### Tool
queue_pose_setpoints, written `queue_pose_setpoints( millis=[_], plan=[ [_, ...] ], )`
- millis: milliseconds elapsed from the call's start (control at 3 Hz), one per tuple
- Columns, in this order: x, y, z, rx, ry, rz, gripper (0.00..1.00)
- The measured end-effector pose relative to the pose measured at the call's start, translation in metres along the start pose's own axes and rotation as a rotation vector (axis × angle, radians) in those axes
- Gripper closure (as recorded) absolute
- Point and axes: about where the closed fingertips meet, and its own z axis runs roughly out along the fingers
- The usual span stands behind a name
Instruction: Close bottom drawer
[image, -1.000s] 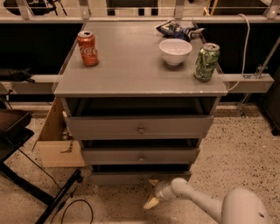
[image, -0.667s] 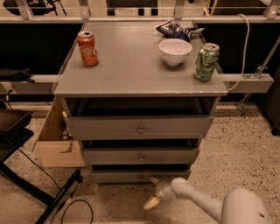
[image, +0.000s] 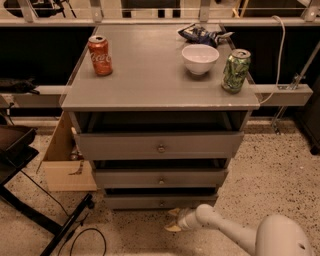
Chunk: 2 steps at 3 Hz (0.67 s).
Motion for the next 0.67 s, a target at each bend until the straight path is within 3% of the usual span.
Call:
queue_pose_setpoints(
  millis=[333, 667],
  plan=[
    [-0.001, 0.020, -0.017, -0.005, 0.023, -0.024, 0.66],
    [0.013, 0.000, -0.075, 0.074, 0.146, -0.121, 0.89]
  ],
)
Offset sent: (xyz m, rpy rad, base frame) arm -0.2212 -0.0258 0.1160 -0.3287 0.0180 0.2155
